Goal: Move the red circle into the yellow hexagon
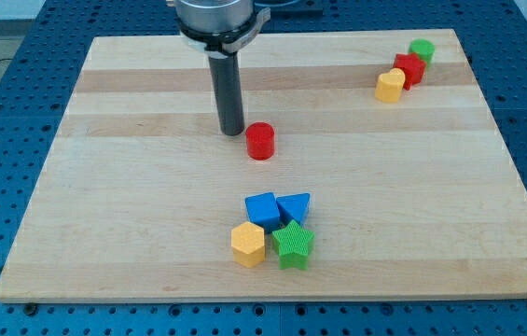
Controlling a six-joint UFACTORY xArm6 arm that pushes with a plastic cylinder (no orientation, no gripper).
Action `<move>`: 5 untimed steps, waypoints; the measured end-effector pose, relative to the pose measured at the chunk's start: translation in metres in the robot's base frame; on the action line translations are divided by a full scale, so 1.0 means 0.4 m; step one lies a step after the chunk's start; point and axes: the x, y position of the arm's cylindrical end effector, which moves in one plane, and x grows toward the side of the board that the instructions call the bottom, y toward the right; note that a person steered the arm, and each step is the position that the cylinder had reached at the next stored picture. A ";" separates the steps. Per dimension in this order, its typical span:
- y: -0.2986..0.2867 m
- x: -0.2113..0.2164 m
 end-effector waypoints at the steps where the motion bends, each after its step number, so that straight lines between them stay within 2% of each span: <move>1: 0.117 -0.027; 2: 0.137 -0.007; 4: -0.156 0.199; 5: -0.159 0.210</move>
